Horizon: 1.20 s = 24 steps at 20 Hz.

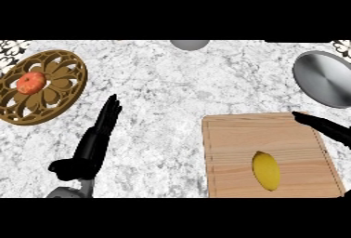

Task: Pick the lemon from the cutting board and place it in the pan

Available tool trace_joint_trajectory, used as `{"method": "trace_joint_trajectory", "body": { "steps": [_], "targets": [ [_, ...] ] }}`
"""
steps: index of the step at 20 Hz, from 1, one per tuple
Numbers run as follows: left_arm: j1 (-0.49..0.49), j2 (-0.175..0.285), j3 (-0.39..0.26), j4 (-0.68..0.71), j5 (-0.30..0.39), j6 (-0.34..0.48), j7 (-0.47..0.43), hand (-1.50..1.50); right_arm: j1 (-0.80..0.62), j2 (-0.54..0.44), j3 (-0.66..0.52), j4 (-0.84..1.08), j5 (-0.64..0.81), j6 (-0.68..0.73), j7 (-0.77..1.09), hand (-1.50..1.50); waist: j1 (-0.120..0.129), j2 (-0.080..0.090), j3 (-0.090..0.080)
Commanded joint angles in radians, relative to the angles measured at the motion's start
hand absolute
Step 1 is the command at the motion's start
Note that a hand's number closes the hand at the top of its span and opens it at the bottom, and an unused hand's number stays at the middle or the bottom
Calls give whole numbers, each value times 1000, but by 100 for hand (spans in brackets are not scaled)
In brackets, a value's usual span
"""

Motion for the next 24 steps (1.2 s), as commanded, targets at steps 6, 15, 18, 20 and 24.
{"method": "trace_joint_trajectory", "body": {
  "steps": [6,15,18,20,24],
  "targets": [
    [-22,-3,32,8,8,-31,23,0,-90,85,264,-14,351,-17,161,-150,-2,1,1],
    [5,-80,32,10,-71,-31,22,0,-50,199,235,49,489,35,119,-150,-12,-1,1],
    [12,-95,35,-33,-106,-14,46,0,-41,210,181,27,483,92,135,-150,-12,-1,1],
    [21,-39,117,17,-41,-100,-18,0,-54,272,198,53,500,61,161,-150,-11,-1,1],
    [85,-107,28,-80,-121,-44,36,0,-64,281,125,38,478,117,131,-150,-11,-1,1]
  ]
}}
